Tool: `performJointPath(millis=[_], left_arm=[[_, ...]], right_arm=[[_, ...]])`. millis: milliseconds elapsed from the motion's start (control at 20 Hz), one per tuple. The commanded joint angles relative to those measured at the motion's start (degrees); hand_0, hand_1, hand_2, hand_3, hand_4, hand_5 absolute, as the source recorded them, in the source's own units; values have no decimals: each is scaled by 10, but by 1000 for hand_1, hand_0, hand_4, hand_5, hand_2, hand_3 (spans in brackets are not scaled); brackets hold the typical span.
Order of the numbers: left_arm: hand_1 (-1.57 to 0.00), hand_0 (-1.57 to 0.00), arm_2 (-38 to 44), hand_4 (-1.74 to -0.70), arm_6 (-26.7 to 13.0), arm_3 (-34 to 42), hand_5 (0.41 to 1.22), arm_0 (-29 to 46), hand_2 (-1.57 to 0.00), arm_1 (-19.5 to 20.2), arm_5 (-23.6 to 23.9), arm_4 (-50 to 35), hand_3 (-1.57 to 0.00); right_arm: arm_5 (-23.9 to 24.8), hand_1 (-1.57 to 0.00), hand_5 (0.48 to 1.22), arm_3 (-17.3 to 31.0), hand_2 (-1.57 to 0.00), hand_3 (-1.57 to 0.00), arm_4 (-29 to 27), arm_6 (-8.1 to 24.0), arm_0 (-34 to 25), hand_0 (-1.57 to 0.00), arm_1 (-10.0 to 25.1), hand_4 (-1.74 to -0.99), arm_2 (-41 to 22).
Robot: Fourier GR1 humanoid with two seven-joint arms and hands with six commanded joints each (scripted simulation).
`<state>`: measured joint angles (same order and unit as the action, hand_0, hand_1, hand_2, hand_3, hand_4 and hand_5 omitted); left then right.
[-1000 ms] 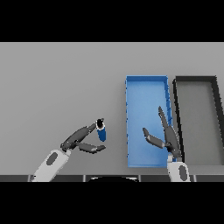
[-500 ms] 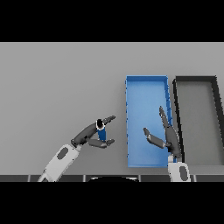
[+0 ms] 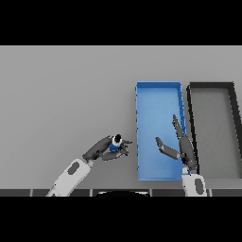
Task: Pick up the blue pipe and place it into the blue bin.
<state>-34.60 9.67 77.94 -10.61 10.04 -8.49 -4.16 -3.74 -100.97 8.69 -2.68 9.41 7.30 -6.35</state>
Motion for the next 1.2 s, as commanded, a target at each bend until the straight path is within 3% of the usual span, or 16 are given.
performJointPath(millis=[0,150,250,350,500,750,1050,1150], left_arm=[[-1384,-1347,3,-1665,-4,1,1144,-4,-1395,0,5,-1,-1317],[-1475,-1456,3,-1702,8,28,1182,-5,-1481,-9,19,-3,-1406],[-1510,-1498,6,-1716,15,46,1196,-8,-1513,-15,27,-4,-1436],[-1532,-1524,6,-1725,7,75,1205,-16,-1534,-18,25,-11,-1454],[-1551,-1547,-1,-1733,-11,108,1213,-18,-1552,-15,19,-12,-1476],[-1564,-1563,-8,-1738,-77,142,1218,-33,-1565,-18,19,-9,-1495],[-1569,-1569,-6,-1740,-83,138,1219,-34,-1569,-23,16,4,-1494],[-1570,-1570,-1,-1741,-86,136,1220,-37,-1570,-23,12,3,-1495]], right_arm=[[1,1,600,-4,1,1,0,0,4,1,-2,-1190,-2],[4,1,603,2,1,1,6,7,-3,1,-4,-1189,-3],[3,1,605,0,1,1,7,-6,2,1,0,-1187,-2],[4,1,604,0,1,1,8,3,-2,1,5,-1180,2],[7,1,600,4,1,1,10,-9,0,1,1,-1157,1],[10,1,606,0,1,1,15,-21,3,1,2,-1133,0],[-26,1,605,37,1,1,-14,-15,-37,1,25,-1178,14],[-54,1,615,35,1,1,-49,-33,-46,1,33,-1186,23]])
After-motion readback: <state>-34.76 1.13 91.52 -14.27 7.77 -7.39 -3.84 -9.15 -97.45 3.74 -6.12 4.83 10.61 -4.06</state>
